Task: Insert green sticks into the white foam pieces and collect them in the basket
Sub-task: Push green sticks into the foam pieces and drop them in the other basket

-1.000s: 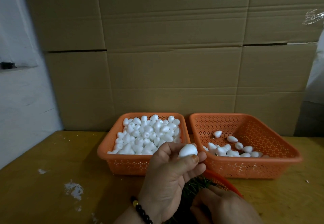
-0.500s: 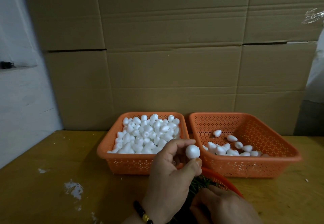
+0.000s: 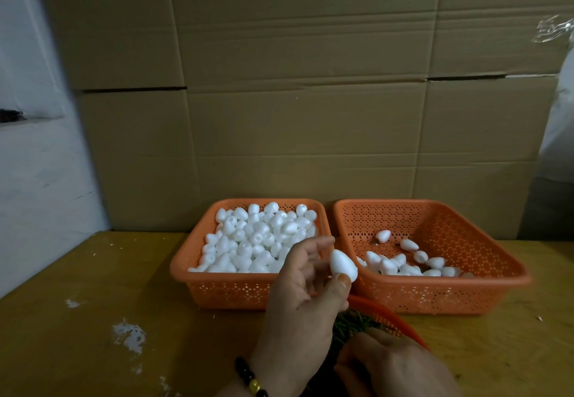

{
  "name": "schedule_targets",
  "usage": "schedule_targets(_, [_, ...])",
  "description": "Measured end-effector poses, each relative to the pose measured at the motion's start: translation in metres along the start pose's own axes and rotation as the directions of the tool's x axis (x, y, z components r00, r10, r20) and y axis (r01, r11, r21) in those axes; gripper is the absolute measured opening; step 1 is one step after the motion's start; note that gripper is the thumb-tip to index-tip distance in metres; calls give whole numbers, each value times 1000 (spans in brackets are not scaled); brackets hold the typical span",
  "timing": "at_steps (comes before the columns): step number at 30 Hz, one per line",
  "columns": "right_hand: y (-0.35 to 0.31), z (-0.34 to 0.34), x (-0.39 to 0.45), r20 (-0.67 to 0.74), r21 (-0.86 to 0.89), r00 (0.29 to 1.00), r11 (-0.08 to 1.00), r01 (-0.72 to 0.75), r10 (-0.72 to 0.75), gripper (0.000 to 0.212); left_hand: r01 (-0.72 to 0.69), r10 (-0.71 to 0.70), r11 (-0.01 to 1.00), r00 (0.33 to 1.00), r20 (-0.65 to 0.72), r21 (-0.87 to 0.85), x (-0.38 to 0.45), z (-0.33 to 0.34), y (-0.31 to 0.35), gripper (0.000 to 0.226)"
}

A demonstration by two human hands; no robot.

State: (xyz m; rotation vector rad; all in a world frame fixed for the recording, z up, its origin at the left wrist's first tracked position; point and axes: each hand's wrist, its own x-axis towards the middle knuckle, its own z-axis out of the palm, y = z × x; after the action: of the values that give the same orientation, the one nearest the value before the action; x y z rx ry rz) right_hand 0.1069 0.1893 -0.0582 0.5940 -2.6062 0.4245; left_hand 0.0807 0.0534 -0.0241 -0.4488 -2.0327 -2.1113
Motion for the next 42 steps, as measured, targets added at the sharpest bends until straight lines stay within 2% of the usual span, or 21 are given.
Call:
schedule_targets(3, [0, -1, 0, -2, 18, 1000, 1000, -7, 7, 32, 110, -112, 974, 994, 5, -197, -1, 1, 4, 34])
schedule_targets(5, [-2, -3, 0, -14, 38, 1000, 999, -21, 22, 21, 174, -166, 924, 985, 55, -341, 0, 1, 7, 30])
schedule_targets(8, [-5, -4, 1, 7, 88, 997, 993, -77, 77, 16, 265, -217, 829, 964, 153, -492, 1, 0, 12, 40])
schedule_targets(13, [0, -7, 1, 42, 298, 983, 936, -185, 181, 33, 400, -313, 692, 916, 249, -601, 2, -4, 15, 31])
schedule_targets(16, [4, -16, 6, 52, 422, 970, 875, -236, 237, 20, 456, -392, 638, 886, 249, -621, 6, -6, 11, 30])
schedule_targets(18, [8, -22, 8, 133, 568, 945, 758, -321, 300, 22, 488, -459, 601, 859, 227, -633, 9, -7, 7, 32])
schedule_targets(20, [9, -25, 12, 184, 719, 922, 592, -363, 341, 21, 514, -512, 554, 831, 219, -654, 11, -8, 5, 31])
schedule_targets(24, [8, -24, 16, 131, 937, 887, 236, -256, 443, 14, 555, -539, 479, 798, 271, -680, 12, -7, 2, 30])
schedule_targets(26, [8, -22, 16, 86, 967, 865, 167, -191, 494, 17, 570, -533, 461, 791, 301, -681, 11, -6, 1, 32])
schedule_targets(28, [8, -22, 17, 22, 972, 848, 186, -142, 530, 18, 574, -521, 462, 793, 316, -676, 10, -5, 1, 33])
schedule_targets(32, [9, -24, 15, -101, 934, 839, 341, -104, 534, 14, 558, -509, 483, 806, 303, -675, 8, -2, -1, 34])
schedule_targets(36, [9, -23, 13, -128, 887, 844, 440, -137, 521, 7, 557, -485, 509, 816, 316, -657, 6, -1, 1, 38])
schedule_targets(42, [8, -23, 12, -154, 852, 842, 501, -152, 517, 7, 544, -472, 548, 828, 303, -636, 3, 3, 3, 41])
